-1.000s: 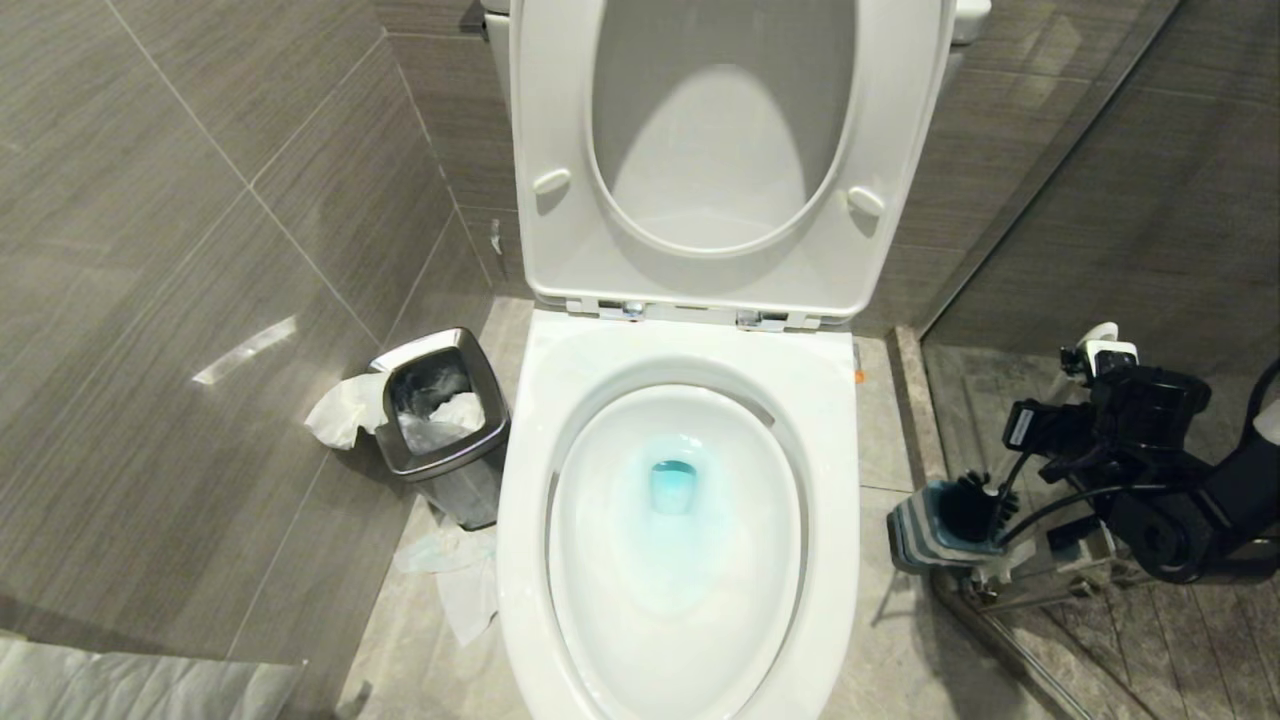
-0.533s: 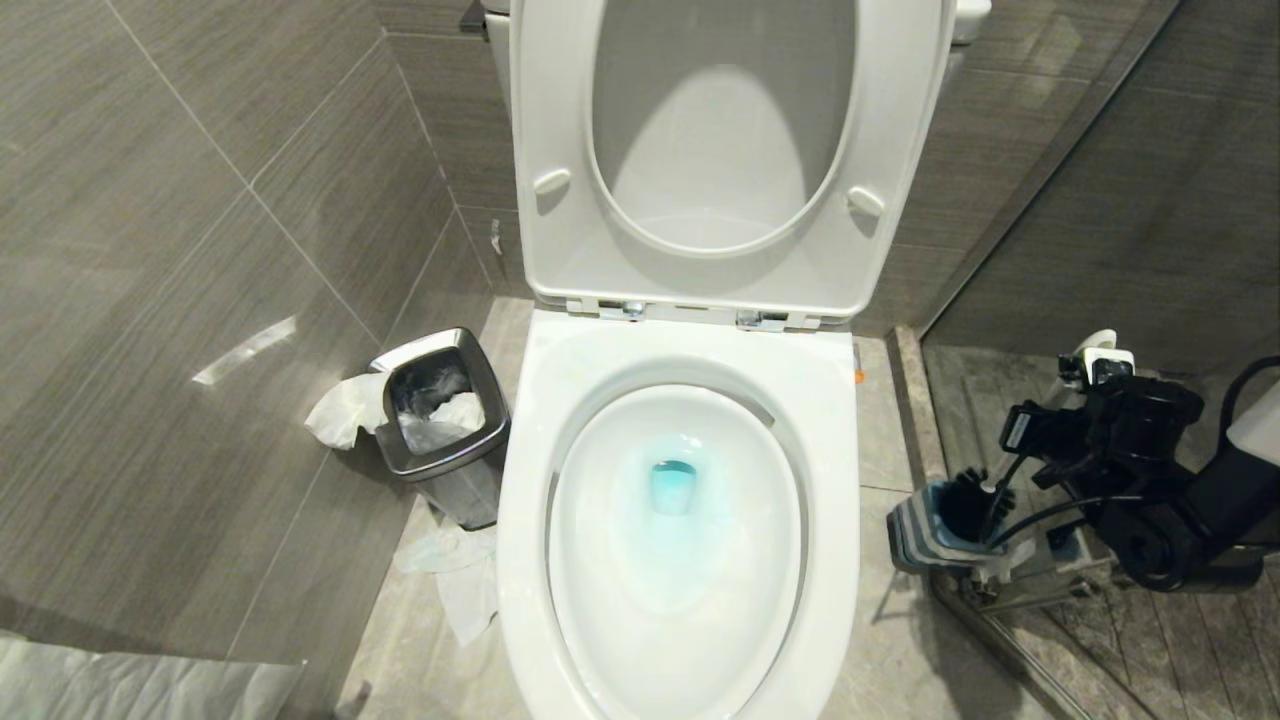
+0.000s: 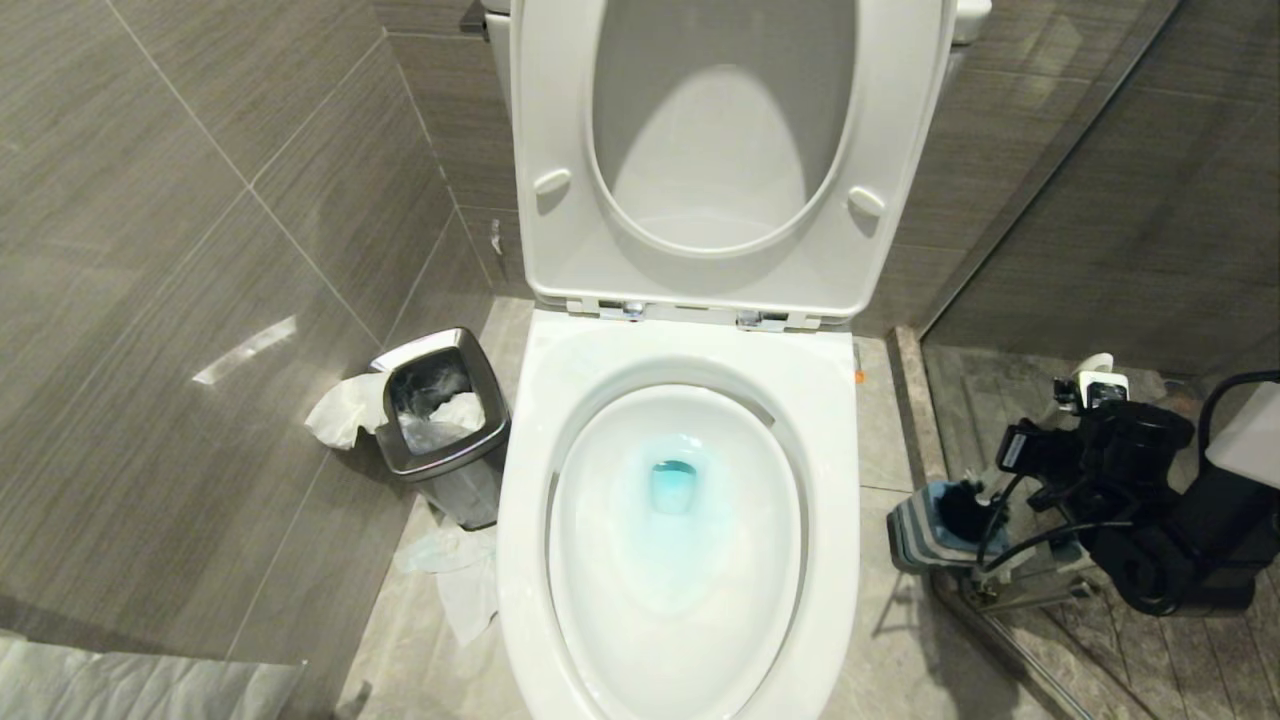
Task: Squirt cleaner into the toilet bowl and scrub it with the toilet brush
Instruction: Put the toilet brush back
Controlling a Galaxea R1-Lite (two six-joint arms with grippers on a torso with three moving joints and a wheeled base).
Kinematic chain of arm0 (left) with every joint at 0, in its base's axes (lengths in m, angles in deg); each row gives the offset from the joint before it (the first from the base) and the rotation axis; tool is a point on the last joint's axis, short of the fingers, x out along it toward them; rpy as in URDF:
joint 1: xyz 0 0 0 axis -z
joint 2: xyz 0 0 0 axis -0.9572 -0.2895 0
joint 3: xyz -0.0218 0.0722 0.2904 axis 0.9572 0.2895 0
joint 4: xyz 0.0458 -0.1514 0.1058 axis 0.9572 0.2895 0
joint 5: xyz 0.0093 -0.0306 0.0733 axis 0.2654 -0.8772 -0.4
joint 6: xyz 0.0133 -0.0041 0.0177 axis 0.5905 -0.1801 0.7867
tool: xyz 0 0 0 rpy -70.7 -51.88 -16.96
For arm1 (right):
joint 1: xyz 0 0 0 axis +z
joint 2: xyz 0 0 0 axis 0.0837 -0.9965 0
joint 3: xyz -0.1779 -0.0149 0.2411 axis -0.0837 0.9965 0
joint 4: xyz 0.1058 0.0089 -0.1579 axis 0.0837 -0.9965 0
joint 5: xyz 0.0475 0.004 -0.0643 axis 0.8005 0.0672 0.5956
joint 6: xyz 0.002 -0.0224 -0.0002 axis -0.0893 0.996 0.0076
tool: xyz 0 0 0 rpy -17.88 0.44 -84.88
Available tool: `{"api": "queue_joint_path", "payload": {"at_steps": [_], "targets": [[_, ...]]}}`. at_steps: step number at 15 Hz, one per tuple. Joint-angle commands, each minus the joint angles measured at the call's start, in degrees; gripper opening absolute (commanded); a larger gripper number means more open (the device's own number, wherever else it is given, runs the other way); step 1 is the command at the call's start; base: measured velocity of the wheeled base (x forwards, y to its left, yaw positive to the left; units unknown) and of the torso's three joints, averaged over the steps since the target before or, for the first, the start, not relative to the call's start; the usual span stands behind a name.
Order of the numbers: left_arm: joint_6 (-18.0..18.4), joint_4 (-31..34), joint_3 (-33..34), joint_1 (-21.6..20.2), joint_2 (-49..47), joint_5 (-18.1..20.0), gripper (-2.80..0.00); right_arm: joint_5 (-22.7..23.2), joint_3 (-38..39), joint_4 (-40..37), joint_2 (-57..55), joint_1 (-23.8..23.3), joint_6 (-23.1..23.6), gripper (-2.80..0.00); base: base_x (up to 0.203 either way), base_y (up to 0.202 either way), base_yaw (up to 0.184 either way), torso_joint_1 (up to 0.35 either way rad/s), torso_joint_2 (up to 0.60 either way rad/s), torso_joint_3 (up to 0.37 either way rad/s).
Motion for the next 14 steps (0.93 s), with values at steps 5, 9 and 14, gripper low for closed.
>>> {"api": "queue_joint_path", "payload": {"at_steps": [5,9,14], "targets": [[0.1,0.1,0.0,0.0,-0.1,0.0,-2.8,-0.1,2.1,4.8,-2.8,0.0,0.2,-2.8,0.0,0.0,0.0,0.0,0.0,0.0],[0.1,0.1,0.0,0.0,-0.1,0.0,-2.8,0.0,1.9,6.3,-3.2,0.0,0.4,-2.8,0.0,0.0,0.0,0.0,0.0,0.0],[0.1,0.0,0.0,0.0,-0.1,0.0,-2.8,0.0,2.0,8.4,-3.9,0.0,2.1,-2.8,0.0,0.0,0.0,0.0,0.0,0.0]]}}
